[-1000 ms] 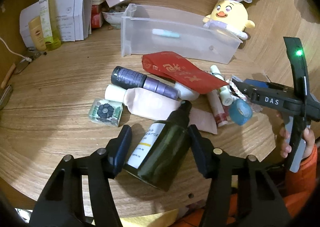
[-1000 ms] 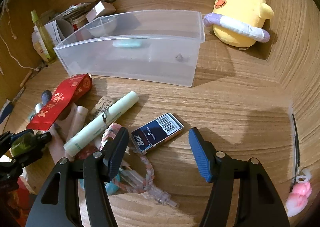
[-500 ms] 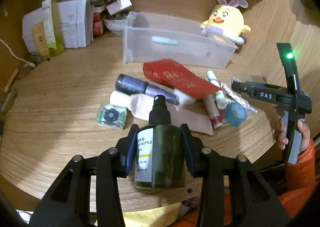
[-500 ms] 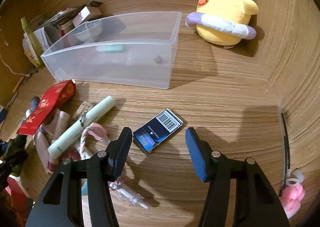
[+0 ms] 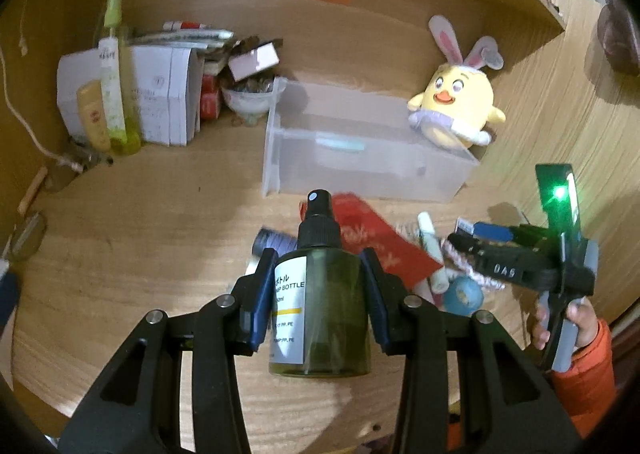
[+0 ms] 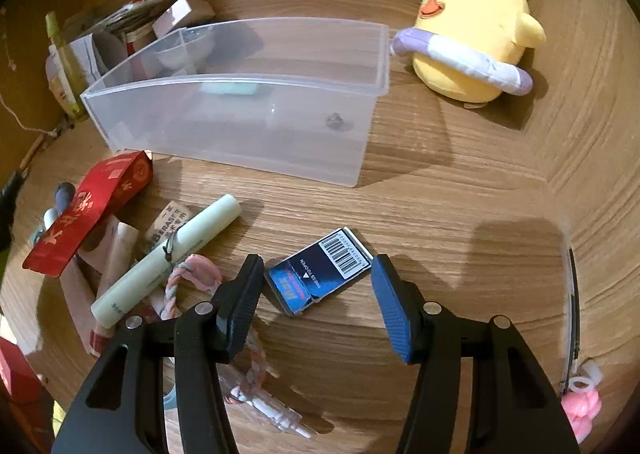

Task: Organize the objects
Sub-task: 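Lift the spray bottle with the left tool while the right tool grasps the navy memory card, then lower the spray bottle into the bin with the left tool while the right tool releases the card there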

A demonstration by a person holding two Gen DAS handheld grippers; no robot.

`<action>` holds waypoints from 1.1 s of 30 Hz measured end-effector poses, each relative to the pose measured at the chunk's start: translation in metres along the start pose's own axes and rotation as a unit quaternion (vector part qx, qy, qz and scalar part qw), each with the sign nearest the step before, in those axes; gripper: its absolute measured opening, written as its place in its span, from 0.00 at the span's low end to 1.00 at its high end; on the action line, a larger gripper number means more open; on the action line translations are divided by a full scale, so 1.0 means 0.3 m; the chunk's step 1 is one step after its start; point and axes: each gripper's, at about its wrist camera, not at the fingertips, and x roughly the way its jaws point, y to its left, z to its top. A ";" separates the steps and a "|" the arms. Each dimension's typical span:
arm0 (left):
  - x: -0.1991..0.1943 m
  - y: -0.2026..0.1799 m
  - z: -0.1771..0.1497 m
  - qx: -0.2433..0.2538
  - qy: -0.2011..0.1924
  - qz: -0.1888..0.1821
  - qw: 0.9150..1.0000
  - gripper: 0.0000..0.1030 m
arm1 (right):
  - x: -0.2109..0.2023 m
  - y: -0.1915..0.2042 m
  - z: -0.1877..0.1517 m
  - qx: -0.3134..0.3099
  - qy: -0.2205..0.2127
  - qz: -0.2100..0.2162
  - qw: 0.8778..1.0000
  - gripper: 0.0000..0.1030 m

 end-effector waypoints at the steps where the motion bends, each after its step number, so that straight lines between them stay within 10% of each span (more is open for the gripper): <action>1: -0.003 -0.002 0.011 0.003 -0.005 0.001 1.000 0.40 | 0.000 0.001 0.001 0.000 0.000 0.001 1.000 0.48; 33: 0.093 -0.102 0.358 0.038 -0.070 0.006 0.997 0.40 | -0.266 -0.010 0.206 -0.007 -0.148 0.019 0.989 0.48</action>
